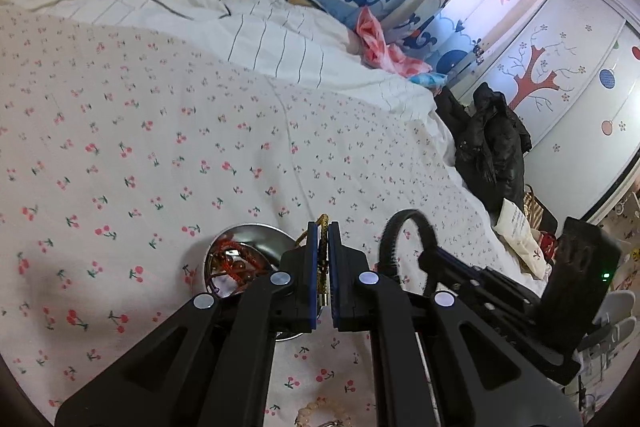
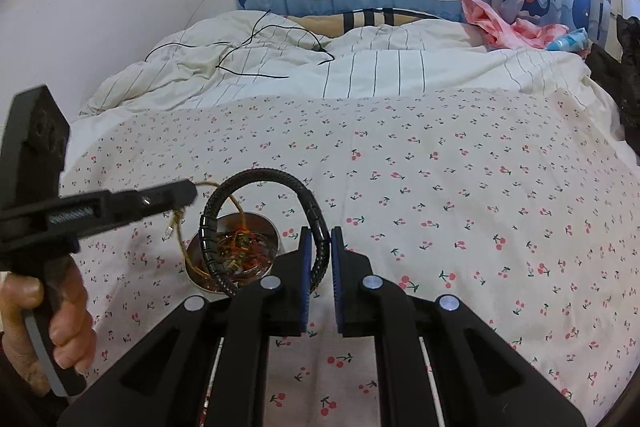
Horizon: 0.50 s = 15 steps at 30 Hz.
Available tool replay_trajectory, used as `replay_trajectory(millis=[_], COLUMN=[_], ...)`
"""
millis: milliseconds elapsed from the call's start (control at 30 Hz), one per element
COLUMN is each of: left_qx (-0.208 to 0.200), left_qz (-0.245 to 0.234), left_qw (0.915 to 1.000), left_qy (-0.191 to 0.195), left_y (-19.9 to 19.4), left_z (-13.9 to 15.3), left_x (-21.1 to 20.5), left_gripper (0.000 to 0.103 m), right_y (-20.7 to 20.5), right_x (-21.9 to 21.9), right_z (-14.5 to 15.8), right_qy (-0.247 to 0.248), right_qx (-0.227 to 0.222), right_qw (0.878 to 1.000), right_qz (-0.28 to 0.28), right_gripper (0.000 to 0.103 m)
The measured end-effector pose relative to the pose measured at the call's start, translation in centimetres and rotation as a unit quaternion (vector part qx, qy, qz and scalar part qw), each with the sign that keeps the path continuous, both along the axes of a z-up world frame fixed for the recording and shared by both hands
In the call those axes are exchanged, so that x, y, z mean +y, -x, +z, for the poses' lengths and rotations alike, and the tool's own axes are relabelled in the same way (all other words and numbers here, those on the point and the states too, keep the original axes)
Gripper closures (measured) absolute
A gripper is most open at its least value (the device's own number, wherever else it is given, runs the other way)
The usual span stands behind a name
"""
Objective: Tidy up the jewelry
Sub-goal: 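Lower the gold bracelet into the silver tin and open the left tool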
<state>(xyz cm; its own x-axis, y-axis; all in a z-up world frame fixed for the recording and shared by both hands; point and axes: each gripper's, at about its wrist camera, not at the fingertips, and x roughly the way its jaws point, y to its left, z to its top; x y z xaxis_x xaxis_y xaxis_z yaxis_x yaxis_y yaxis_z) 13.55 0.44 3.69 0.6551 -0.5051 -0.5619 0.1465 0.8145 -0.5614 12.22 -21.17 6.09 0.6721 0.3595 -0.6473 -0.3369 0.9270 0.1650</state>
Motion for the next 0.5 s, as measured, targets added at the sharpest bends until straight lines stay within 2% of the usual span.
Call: replay_trajectory(millis=[133,200,267,333,367,400,500], left_qx=[0.019,0.029,0.047,0.065,0.076,0.082,0.078], left_qz=[-0.010,-0.012,-0.002,0.012,0.023,0.033,0.042], left_qw=[0.9998,0.9995,0.9982,0.9940,0.9899,0.9868,0.9842], left_qy=[0.007,-0.002,-0.037,-0.087,-0.117,-0.135,-0.153], left_y=[-0.7,-0.9,-1.0,-1.2,-1.2,-1.2,-0.5], left_z=[-1.5,-2.2,-2.8,-3.3,-3.5,-3.5,-2.8], left_x=[-0.6,-1.0,-1.4,-1.8,-2.0,-1.9,-1.7], left_gripper=[0.098,0.098,0.098,0.093,0.083,0.065,0.054], right_y=[-0.1,-0.2,-0.2,-0.2,-0.2,-0.3,-0.4], right_x=[-0.3,-0.3,-0.3,-0.1,0.0,0.1,0.3], right_z=[-0.1,-0.3,-0.4,-0.5,-0.6,-0.6,-0.9], right_qy=[-0.003,-0.004,-0.003,-0.002,-0.001,0.000,0.001], right_qx=[0.002,0.004,0.006,0.007,0.007,0.008,0.011], right_qw=[1.000,1.000,1.000,1.000,1.000,1.000,1.000], right_qz=[-0.005,-0.007,-0.005,-0.003,-0.003,-0.002,-0.002], right_gripper=[0.093,0.093,0.093,0.093,0.093,0.093,0.093])
